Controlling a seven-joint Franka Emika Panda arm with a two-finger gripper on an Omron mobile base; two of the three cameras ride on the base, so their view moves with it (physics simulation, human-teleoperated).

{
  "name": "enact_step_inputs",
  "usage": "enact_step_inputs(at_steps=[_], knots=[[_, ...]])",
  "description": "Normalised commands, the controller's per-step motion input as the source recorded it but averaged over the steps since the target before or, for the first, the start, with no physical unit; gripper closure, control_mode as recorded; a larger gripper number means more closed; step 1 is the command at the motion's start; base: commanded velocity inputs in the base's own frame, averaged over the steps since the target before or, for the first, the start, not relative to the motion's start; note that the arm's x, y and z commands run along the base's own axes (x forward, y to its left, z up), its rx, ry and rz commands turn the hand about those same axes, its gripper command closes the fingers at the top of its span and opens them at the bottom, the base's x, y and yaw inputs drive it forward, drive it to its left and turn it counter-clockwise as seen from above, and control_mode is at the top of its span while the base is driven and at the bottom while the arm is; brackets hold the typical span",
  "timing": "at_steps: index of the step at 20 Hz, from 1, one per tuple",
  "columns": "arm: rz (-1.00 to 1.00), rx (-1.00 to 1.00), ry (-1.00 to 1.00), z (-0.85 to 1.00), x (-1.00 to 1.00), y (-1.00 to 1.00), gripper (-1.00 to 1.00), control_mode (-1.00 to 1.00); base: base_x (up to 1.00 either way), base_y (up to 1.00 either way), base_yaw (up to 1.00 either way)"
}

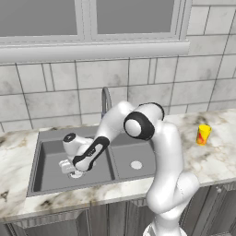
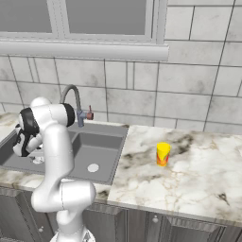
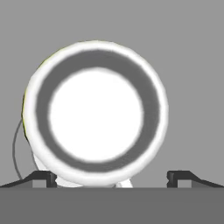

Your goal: Move any existing items from the left basin to the right basin for drying. Then move the cup from the counter to the left basin of the sink for washing.

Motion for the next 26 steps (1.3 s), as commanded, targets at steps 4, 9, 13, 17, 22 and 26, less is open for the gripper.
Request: enact_step_inputs(at_steps=[4,9,13,17,22,26], knots=[[-0.02,0.00,0.00,-0.01,-0.02,0.00,-1.00,-1.00,0.00,0.00,0.00],[-0.02,0.00,0.00,-0.01,-0.08,0.00,-1.00,-1.00,0.00,0.00,0.00],[-0.02,0.00,0.00,-0.08,-0.05,0.00,1.00,-1.00,0.00,0.00,0.00],[-0.01,0.00,0.00,-0.11,0.00,0.02,1.00,-1.00,0.00,0.00,0.00],[0.00,0.00,0.03,-0.09,0.00,0.01,1.00,-1.00,0.00,0.00,0.00],[0.00,0.00,0.04,-0.09,0.00,0.00,1.00,-1.00,0.00,0.00,0.00]])
